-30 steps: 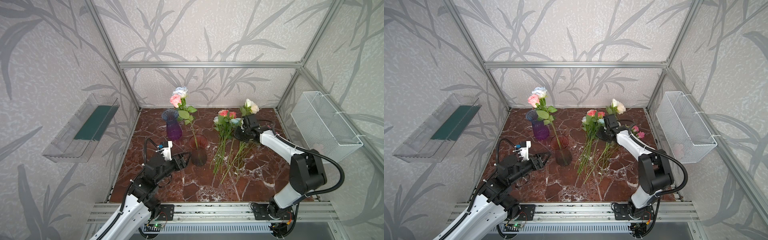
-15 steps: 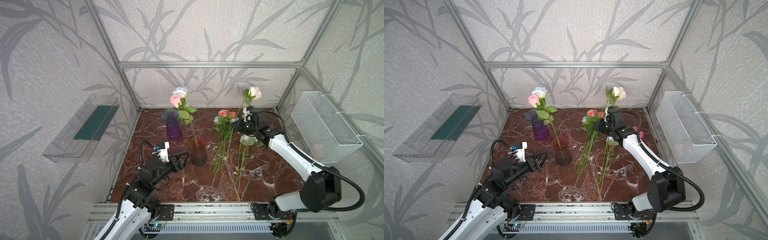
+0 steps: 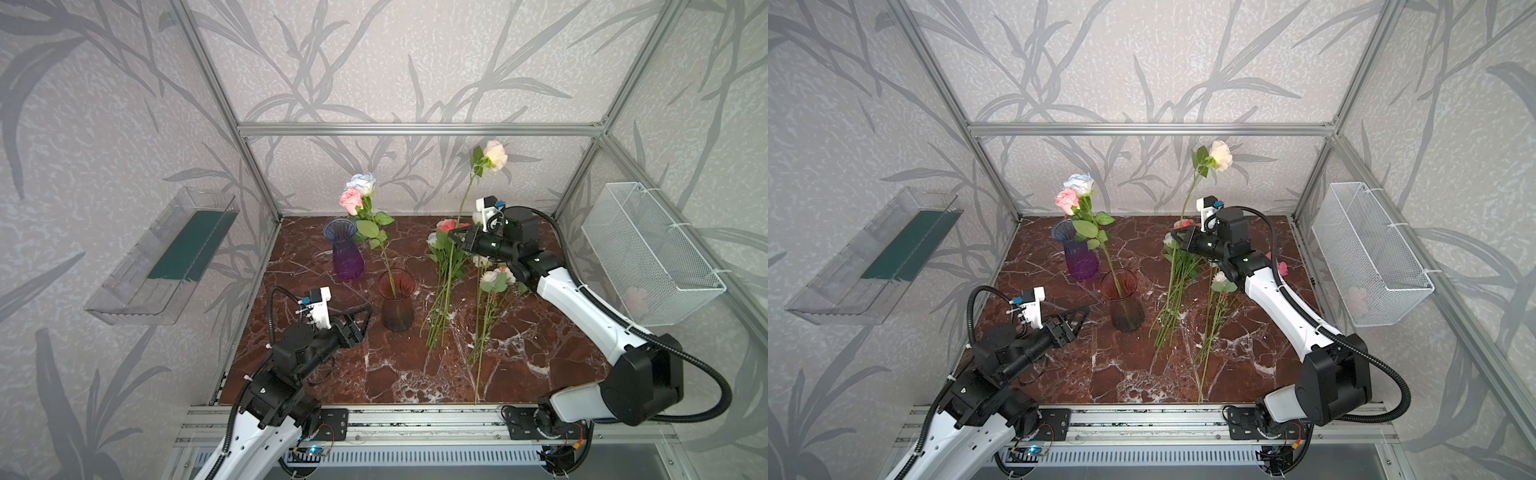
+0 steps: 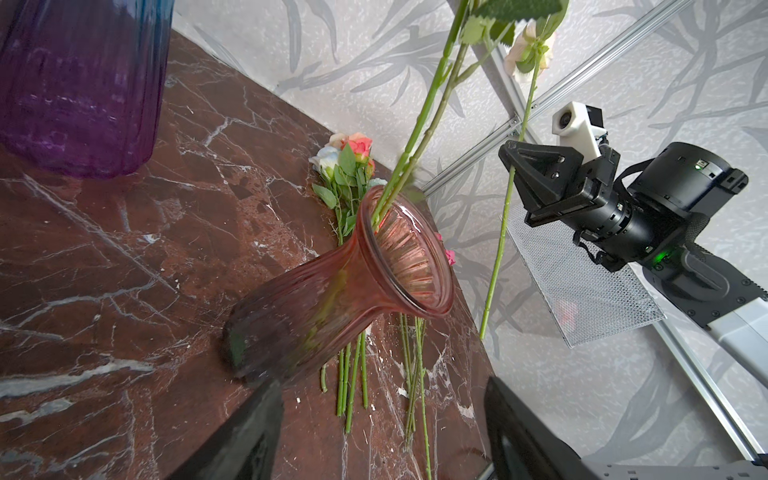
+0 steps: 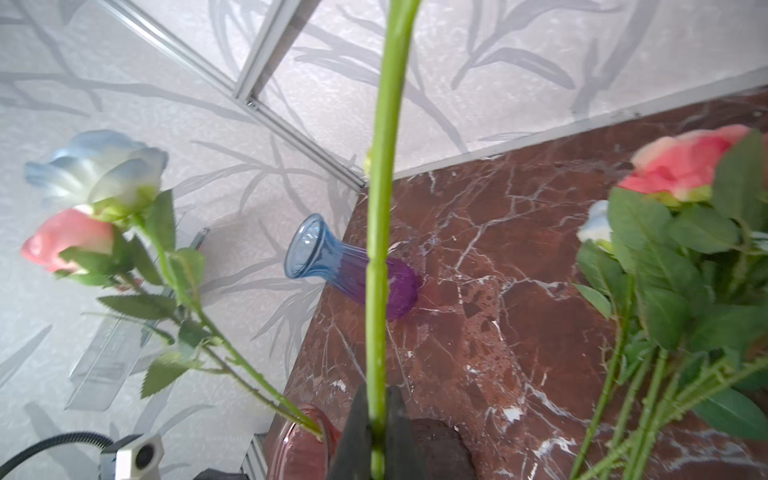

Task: Arrange the flowers into the vase
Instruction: 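Carry the cream rose to the pink vase and lower its stem in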

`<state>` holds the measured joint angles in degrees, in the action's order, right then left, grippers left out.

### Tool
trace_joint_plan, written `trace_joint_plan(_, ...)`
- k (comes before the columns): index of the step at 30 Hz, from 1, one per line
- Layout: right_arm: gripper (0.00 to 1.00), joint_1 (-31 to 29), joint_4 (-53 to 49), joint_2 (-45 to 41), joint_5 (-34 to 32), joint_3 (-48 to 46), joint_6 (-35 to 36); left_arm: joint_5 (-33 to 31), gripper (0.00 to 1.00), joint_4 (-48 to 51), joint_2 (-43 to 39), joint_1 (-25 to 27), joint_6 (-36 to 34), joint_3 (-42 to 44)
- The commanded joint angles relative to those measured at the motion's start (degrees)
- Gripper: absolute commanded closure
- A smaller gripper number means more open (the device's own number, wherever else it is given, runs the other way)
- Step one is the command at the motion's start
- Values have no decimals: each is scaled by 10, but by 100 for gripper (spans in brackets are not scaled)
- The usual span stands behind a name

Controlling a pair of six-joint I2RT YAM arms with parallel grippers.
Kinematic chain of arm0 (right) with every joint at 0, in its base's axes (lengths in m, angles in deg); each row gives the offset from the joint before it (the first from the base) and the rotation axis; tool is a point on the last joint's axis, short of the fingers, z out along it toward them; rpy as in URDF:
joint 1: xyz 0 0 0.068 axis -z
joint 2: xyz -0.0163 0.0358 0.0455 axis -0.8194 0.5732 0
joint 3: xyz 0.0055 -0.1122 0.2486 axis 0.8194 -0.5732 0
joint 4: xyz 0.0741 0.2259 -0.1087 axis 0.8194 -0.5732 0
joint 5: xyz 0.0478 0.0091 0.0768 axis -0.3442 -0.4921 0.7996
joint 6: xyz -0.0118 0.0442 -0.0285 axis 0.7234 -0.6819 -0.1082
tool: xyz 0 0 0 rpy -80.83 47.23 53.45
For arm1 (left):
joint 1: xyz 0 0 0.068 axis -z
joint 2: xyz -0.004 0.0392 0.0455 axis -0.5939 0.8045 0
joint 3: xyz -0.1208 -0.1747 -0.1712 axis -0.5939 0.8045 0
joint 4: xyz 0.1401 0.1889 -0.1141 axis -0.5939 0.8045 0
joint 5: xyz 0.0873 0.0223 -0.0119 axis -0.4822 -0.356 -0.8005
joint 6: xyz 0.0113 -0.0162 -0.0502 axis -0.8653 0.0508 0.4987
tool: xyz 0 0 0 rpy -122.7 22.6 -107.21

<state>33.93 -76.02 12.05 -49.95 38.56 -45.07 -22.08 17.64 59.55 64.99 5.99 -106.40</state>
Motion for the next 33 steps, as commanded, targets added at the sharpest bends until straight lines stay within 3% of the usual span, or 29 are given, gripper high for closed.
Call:
trace_joint_plan(1,100,-10,43,-19,39,11,57,-2,23,4,-5,2,-5,-2)
trace_joint_plan(4,100,-29,38,-28,22,26,96,0,23,1,-7,2,-11,-8)
trace_joint_plan(9,100,-114,52,-59,-87,53,188,3,23,-14,-4,1,-10,-6)
trace_joint_plan(16,100,-165,179,-62,-170,66,190,-14,23,-11,-27,2,2,-4)
trace_joint_plan(24,100,-189,245,3,-189,81,175,-41,23,4,-36,2,0,-26)
trace_joint_plan(33,100,-232,260,37,-204,29,203,-40,23,5,-37,1,3,-20)
